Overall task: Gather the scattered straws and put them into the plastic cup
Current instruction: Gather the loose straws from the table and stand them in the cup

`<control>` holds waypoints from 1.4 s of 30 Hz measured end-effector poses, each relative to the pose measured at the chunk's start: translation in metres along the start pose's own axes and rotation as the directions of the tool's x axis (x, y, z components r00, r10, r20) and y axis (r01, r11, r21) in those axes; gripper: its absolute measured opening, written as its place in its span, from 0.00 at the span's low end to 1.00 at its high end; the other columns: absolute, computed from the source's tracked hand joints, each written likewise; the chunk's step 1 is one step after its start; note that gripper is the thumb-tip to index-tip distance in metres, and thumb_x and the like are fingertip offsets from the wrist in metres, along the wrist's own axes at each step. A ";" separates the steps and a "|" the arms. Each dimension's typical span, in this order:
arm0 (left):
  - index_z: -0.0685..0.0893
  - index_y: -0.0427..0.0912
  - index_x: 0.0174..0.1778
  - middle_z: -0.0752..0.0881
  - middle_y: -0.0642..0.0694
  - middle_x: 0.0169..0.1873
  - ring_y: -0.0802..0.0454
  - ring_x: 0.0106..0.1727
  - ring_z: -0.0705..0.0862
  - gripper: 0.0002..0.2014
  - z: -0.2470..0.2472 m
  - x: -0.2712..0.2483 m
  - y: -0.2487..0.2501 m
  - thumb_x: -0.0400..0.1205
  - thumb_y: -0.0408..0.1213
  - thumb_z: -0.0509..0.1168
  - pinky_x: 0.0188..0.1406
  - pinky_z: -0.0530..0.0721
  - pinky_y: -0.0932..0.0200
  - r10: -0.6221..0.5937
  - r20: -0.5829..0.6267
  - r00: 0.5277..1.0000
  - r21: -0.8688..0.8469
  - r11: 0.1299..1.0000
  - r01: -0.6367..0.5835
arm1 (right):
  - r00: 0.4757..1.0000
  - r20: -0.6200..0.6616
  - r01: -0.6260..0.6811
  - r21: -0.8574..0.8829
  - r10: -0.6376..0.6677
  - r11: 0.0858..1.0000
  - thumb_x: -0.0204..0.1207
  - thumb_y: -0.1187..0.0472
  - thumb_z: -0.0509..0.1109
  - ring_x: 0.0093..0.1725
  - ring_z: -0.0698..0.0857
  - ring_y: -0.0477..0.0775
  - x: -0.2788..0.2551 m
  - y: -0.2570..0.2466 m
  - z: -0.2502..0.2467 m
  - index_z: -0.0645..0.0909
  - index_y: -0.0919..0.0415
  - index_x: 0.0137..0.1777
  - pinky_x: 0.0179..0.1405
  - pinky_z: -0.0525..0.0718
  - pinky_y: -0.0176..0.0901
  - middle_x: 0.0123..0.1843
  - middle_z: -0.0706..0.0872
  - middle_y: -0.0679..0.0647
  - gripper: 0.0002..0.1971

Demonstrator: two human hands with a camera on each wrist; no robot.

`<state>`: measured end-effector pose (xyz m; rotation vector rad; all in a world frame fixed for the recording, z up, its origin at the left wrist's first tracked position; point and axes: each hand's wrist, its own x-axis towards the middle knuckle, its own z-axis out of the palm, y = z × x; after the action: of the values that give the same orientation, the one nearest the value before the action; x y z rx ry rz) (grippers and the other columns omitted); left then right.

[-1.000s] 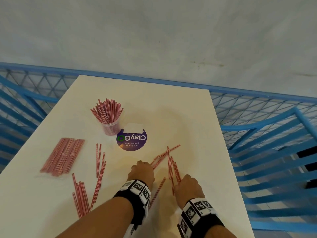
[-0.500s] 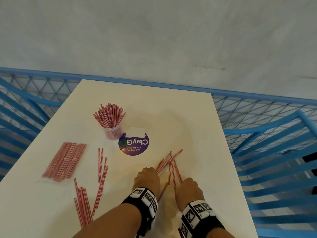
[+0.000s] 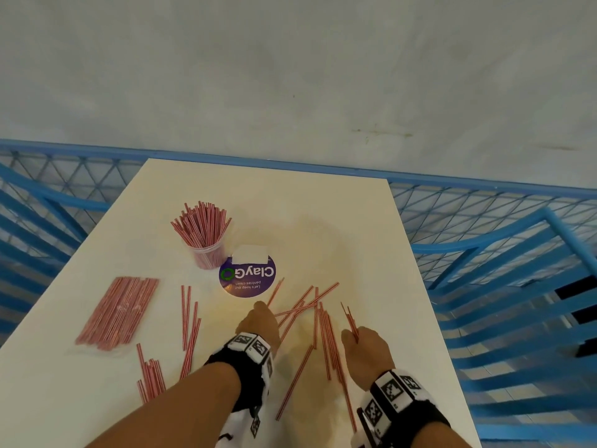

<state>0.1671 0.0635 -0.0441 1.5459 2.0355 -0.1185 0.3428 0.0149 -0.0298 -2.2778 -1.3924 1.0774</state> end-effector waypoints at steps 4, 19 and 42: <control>0.65 0.32 0.72 0.80 0.37 0.66 0.40 0.67 0.80 0.18 -0.023 -0.006 -0.002 0.86 0.33 0.51 0.63 0.76 0.51 0.053 -0.033 0.998 -0.139 0.989 -0.057 | 0.999 0.020 -0.037 0.344 0.032 0.938 0.83 0.52 0.57 0.25 0.72 0.49 -0.005 -0.014 -0.011 0.76 0.61 0.34 0.26 0.72 0.39 0.26 0.74 0.50 0.18; 0.77 0.61 0.45 0.84 0.59 0.36 0.65 0.34 0.81 0.12 -0.068 -0.077 0.008 0.78 0.64 0.61 0.34 0.75 0.68 0.608 -0.052 0.792 -0.429 0.702 -0.568 | 0.944 0.306 -0.225 0.870 -0.122 0.439 0.83 0.43 0.54 0.62 0.86 0.59 -0.055 -0.093 -0.030 0.87 0.49 0.55 0.69 0.71 0.70 0.56 0.90 0.53 0.20; 0.72 0.40 0.48 0.81 0.35 0.43 0.39 0.41 0.77 0.11 -0.115 -0.091 -0.015 0.88 0.43 0.52 0.44 0.76 0.52 0.719 0.069 0.692 -0.070 0.695 -0.715 | 0.905 -0.252 0.425 0.549 -0.343 0.720 0.84 0.52 0.57 0.49 0.89 0.46 -0.086 -0.142 -0.042 0.86 0.52 0.44 0.55 0.84 0.42 0.46 0.91 0.51 0.16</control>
<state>0.1239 0.0268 0.0920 2.1523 1.2117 0.1550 0.2567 0.0195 0.1179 -1.4911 -1.1790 1.0112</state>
